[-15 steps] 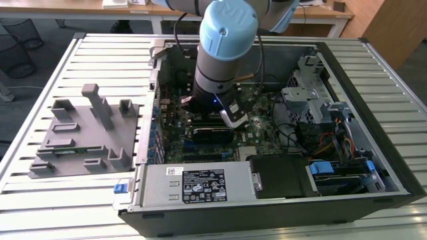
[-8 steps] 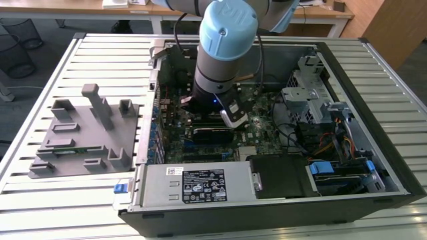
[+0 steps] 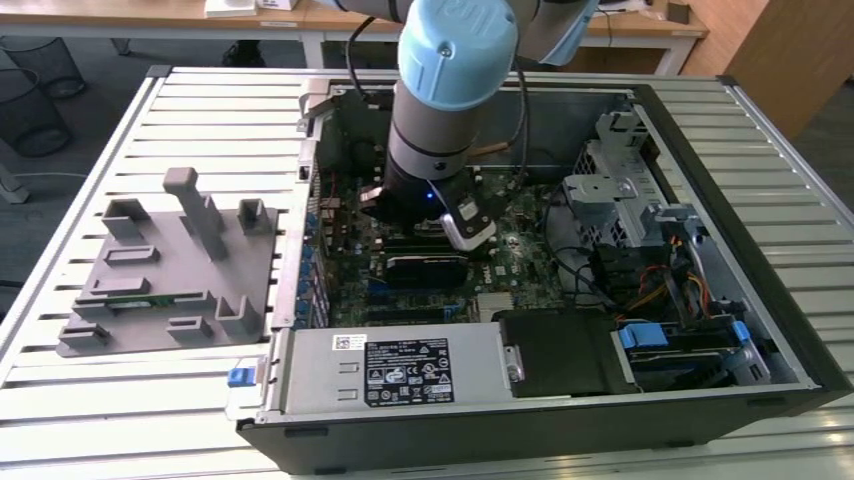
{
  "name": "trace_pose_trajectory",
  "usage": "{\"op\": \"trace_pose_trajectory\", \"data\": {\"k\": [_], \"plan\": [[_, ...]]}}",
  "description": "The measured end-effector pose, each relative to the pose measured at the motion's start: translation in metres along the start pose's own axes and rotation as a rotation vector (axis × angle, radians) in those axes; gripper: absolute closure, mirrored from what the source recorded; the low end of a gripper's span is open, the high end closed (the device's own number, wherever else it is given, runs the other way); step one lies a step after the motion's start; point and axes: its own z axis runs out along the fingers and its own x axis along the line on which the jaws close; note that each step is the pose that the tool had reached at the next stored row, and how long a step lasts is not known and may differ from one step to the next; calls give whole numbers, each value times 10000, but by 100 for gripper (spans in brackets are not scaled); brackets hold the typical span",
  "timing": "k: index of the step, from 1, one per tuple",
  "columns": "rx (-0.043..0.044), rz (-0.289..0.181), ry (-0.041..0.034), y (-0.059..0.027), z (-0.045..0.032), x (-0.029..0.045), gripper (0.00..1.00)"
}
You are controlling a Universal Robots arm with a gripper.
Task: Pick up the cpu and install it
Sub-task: 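Install the second cpu locking lever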
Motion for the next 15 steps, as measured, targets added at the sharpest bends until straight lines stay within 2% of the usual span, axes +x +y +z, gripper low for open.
{"op": "trace_pose_trajectory", "data": {"k": [8,15], "plan": [[0,0,0,40,-136,9,89],[-1,0,0,59,-202,13,89]]}}
